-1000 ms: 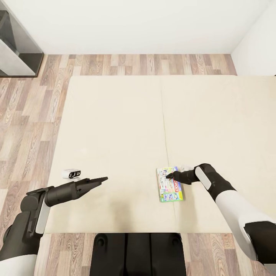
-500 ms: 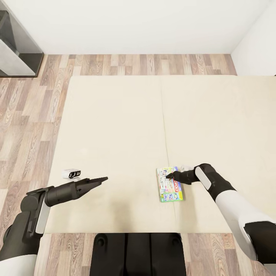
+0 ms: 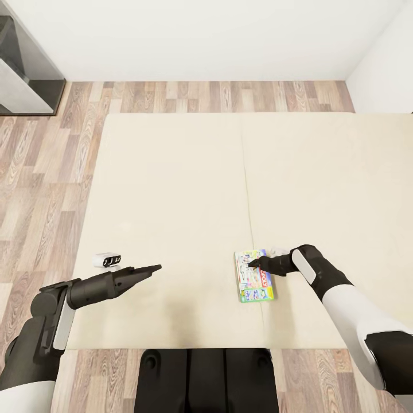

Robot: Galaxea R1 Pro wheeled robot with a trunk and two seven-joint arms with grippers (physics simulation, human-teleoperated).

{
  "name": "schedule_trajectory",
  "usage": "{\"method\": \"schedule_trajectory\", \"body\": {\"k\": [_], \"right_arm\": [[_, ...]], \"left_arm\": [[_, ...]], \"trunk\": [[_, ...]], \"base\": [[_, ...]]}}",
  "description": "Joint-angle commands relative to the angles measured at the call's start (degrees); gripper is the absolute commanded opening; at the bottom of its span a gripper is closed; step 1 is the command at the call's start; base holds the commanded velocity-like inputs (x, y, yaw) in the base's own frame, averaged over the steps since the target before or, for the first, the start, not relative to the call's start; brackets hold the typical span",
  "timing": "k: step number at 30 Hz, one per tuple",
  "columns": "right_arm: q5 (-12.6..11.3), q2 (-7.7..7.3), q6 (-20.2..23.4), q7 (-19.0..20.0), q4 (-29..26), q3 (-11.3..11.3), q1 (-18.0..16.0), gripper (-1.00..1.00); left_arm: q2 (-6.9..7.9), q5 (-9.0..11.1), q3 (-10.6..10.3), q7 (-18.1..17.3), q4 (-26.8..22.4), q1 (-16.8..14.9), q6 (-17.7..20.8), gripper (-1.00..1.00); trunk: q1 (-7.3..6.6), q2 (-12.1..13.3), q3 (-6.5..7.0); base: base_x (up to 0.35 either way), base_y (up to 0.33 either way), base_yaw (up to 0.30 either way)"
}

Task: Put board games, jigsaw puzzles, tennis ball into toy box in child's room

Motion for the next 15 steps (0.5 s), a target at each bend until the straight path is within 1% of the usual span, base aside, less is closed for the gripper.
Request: {"method": "schedule_trajectory", "body": {"k": [1, 7, 15], "right_arm": [[0.5, -0.06, 0.1, 0.5, 0.0, 0.2, 0.0, 1.0], [0.5, -0.06, 0.1, 0.5, 0.0, 0.2, 0.0, 1.0], [0.6, -0.06, 0.1, 0.5, 0.0, 0.2, 0.0, 1.0]], "left_arm": [[0.01, -0.1, 0.0, -0.2, 0.0, 0.0, 0.6, 1.0], [0.01, -0.1, 0.0, -0.2, 0.0, 0.0, 0.6, 1.0], [0.01, -0.1, 0.0, -0.2, 0.0, 0.0, 0.6, 1.0]], "trunk": [[0.03, -0.1, -0.06], [0.03, -0.1, -0.06], [0.03, -0.1, -0.06]], "base": [[0.0, 0.0, 0.0], [0.0, 0.038, 0.0], [0.0, 0.147, 0.0]]}}
